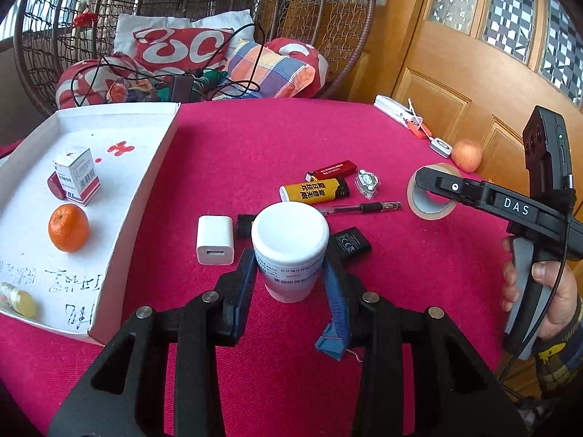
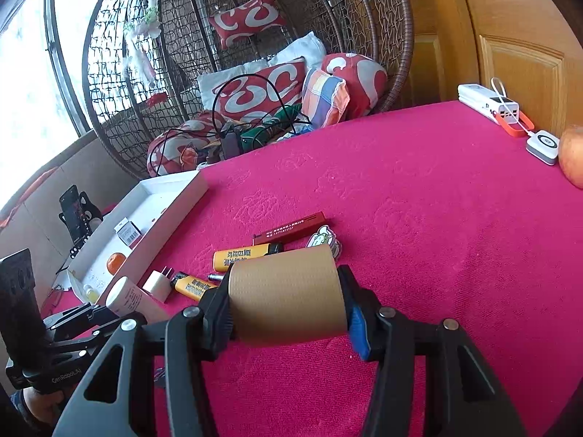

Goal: Organize rigid objects
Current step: 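Carry the white bottle and tape roll over the tray with both tools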

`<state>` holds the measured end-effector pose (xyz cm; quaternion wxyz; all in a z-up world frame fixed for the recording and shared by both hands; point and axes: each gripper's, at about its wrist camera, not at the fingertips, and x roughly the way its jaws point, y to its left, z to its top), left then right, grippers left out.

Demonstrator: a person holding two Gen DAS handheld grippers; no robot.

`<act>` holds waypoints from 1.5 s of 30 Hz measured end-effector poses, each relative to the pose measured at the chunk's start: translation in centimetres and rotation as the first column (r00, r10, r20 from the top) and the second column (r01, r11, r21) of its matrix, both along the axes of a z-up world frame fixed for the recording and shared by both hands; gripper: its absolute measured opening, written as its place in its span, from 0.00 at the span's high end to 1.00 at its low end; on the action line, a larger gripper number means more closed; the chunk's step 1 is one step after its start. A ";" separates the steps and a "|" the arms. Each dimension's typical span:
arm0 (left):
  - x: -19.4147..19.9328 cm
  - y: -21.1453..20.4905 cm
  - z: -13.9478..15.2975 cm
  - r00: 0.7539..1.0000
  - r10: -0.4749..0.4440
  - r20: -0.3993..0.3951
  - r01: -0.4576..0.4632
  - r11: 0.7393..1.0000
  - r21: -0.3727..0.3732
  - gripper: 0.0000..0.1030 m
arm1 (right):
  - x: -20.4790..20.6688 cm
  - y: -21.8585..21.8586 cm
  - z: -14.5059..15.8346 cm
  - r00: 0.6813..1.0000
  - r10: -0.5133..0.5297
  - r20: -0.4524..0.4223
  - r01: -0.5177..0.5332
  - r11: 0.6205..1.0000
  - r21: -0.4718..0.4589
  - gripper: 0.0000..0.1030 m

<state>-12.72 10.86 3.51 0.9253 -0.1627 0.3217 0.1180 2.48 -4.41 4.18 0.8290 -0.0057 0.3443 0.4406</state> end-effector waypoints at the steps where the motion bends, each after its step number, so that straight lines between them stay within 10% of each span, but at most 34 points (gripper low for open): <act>1: -0.1 -0.1 0.1 1.000 0.000 0.004 0.000 1.000 0.003 0.64 | 0.0 -0.1 0.1 1.000 -0.003 -0.001 0.003 1.000 0.007 0.49; 45: -5.1 3.4 4.0 0.979 0.116 0.170 -0.120 0.993 0.016 0.64 | -2.2 3.1 2.5 0.993 0.119 0.020 -0.119 0.993 0.020 0.49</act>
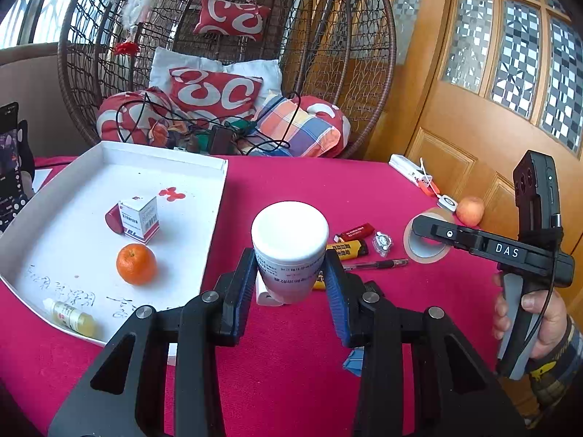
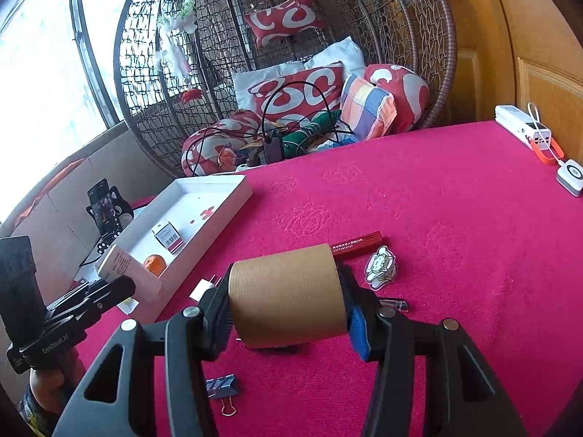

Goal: Organize rigid objects
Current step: 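Carry the white bottle and tape roll over the tray with both tools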

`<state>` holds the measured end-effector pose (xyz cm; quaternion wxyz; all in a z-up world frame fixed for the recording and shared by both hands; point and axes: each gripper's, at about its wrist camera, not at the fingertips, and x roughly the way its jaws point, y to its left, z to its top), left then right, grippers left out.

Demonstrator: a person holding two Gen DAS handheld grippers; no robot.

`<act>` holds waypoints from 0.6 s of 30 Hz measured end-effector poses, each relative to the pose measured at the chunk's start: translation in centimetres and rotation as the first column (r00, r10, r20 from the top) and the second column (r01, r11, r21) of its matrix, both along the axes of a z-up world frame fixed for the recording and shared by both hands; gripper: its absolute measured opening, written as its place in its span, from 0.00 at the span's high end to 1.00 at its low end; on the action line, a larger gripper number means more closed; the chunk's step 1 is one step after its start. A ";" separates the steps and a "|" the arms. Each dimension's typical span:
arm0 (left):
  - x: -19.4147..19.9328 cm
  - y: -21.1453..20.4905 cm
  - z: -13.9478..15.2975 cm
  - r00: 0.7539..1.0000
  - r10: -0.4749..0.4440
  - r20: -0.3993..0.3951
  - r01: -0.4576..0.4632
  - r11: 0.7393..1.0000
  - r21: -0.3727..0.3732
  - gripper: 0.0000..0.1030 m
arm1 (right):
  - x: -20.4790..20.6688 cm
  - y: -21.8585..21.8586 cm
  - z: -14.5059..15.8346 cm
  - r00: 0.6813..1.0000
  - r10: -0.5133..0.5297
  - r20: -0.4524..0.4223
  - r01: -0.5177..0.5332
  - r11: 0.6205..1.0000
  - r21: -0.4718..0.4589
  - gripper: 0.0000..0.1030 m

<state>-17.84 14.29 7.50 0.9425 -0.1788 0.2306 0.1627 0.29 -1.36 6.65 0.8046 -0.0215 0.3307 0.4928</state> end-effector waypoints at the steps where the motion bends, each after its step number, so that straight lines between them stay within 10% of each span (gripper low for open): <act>1: -0.2 0.3 0.1 1.000 0.006 0.004 -0.006 1.000 -0.002 0.64 | -0.1 0.3 0.2 1.000 0.006 0.005 -0.006 1.000 0.001 0.49; 18: -3.4 7.2 2.3 0.980 0.198 0.035 -0.200 0.979 0.049 0.64 | -2.2 9.5 4.3 0.974 0.219 0.059 -0.221 0.975 0.020 0.49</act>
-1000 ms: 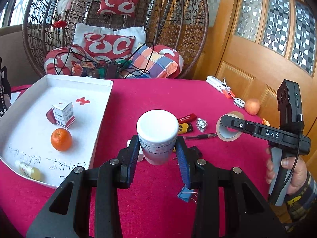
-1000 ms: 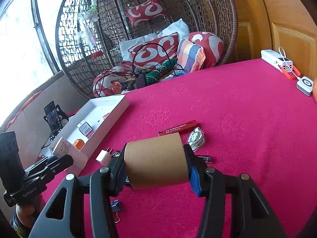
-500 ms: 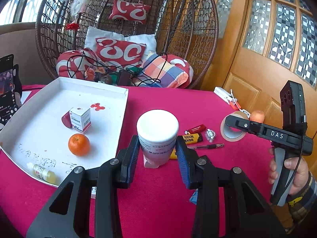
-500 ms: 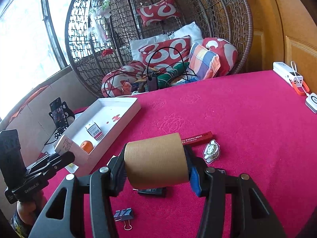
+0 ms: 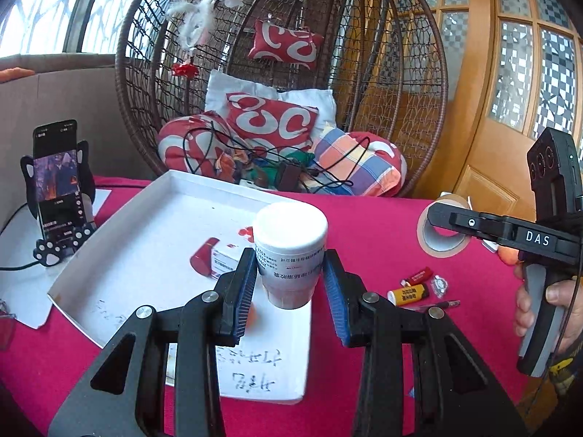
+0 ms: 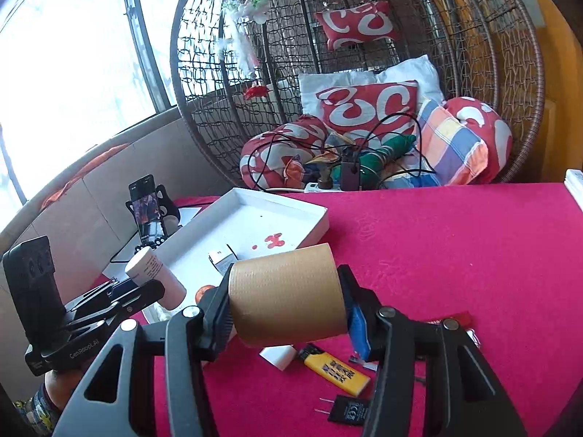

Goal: Organize rigid objects
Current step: 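Carry the white bottle and tape roll over the tray with both tools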

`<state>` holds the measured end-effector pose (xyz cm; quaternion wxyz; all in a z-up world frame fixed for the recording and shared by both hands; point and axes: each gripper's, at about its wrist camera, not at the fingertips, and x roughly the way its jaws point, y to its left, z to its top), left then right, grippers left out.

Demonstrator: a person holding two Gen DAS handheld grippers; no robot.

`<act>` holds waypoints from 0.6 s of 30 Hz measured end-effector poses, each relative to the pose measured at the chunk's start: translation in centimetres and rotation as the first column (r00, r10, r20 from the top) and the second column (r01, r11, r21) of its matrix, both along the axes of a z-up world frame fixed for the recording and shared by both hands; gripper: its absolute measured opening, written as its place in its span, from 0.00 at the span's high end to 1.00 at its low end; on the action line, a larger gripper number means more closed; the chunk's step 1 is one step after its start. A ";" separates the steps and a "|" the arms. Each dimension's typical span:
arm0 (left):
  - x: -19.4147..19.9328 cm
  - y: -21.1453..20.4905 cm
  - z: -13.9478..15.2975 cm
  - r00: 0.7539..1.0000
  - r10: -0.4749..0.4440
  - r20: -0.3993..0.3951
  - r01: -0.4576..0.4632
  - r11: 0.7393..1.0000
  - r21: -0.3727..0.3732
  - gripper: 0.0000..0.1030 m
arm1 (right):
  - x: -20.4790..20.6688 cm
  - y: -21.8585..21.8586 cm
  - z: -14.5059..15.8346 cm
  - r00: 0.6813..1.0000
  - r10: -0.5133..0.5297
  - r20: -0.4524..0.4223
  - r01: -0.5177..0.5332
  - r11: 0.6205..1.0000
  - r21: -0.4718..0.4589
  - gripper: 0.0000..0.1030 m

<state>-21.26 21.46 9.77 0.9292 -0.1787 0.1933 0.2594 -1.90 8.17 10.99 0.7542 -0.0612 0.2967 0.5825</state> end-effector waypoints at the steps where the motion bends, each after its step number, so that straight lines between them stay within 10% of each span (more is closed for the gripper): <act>1: -0.1 0.9 0.1 1.000 0.018 -0.003 -0.018 1.000 0.002 0.64 | -0.2 1.0 0.3 1.000 0.015 -0.004 -0.015 1.000 0.002 0.49; 18: -1.8 10.1 -5.2 0.974 0.211 -0.081 -0.221 0.962 -0.159 0.64 | -1.2 14.4 -5.6 0.988 -0.004 -0.152 -0.013 0.994 -0.109 0.49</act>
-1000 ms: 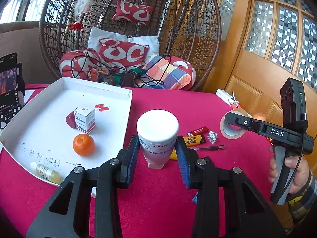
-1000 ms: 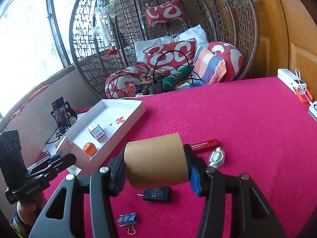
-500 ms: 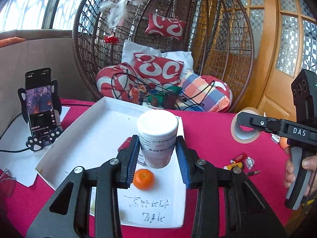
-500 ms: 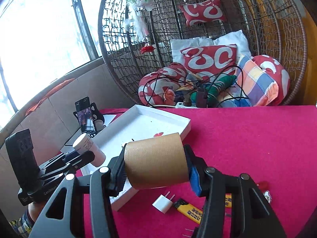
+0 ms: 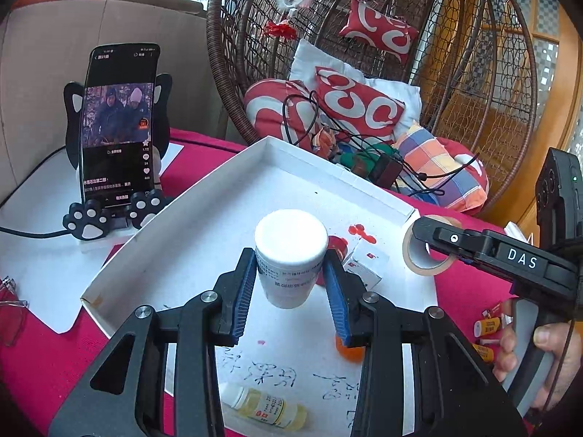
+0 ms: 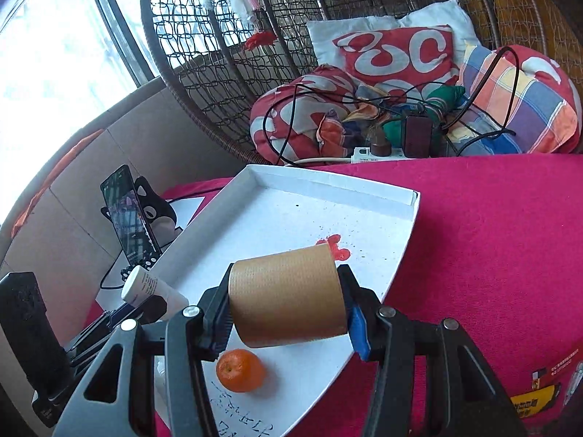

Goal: Organize rigid objects
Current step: 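Carry the white bottle and tape roll over the tray with both tools, then open both tools, releasing the white bottle and tape roll in the tray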

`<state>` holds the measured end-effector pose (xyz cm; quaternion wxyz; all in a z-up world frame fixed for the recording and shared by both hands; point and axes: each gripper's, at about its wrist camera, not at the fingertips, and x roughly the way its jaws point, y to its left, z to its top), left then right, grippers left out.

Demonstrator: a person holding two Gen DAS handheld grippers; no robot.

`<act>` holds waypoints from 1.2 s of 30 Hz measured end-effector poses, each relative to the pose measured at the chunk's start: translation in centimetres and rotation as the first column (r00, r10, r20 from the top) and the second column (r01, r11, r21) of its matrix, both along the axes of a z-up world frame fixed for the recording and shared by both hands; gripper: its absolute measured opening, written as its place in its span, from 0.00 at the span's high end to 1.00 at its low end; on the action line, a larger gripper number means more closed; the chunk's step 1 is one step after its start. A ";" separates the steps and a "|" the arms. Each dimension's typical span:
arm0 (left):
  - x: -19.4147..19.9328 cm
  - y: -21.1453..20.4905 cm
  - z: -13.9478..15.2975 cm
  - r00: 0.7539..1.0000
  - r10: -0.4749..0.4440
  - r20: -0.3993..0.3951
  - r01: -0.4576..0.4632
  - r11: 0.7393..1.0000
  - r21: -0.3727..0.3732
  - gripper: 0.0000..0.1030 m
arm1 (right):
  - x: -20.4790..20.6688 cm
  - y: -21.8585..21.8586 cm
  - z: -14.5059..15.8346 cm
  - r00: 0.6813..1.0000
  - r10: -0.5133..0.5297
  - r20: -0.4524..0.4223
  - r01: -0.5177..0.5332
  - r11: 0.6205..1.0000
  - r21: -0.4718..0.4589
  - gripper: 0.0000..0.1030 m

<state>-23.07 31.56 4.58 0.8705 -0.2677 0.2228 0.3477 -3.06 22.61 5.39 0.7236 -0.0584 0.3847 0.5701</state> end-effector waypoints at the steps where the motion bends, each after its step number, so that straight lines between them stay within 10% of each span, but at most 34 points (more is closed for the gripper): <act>1: -0.1 0.0 -0.1 1.000 0.004 0.007 -0.004 1.000 -0.007 0.64 | -0.1 0.3 -0.3 1.000 0.001 0.000 -0.001 1.000 -0.005 0.49; 7: -0.4 -0.2 -0.1 0.999 0.040 0.004 -0.040 0.999 -0.003 0.60 | -1.5 1.0 -1.1 0.999 0.018 0.033 -0.018 1.000 -0.004 0.48; 11: -1.5 -0.8 0.3 0.994 0.113 0.011 -0.113 0.993 0.035 0.00 | -1.7 0.2 -0.3 1.000 0.022 0.019 -0.024 0.998 0.057 0.10; 20: -3.8 -2.9 1.4 0.981 0.187 0.060 -0.190 0.981 0.050 0.00 | -4.7 -4.3 3.0 0.987 -0.006 0.160 -0.026 0.980 0.197 0.00; 36: -2.4 -7.1 3.9 0.990 0.135 0.031 -0.137 0.985 0.101 0.00 | -5.8 -7.4 3.2 0.942 -0.092 0.322 0.088 0.996 0.028 0.00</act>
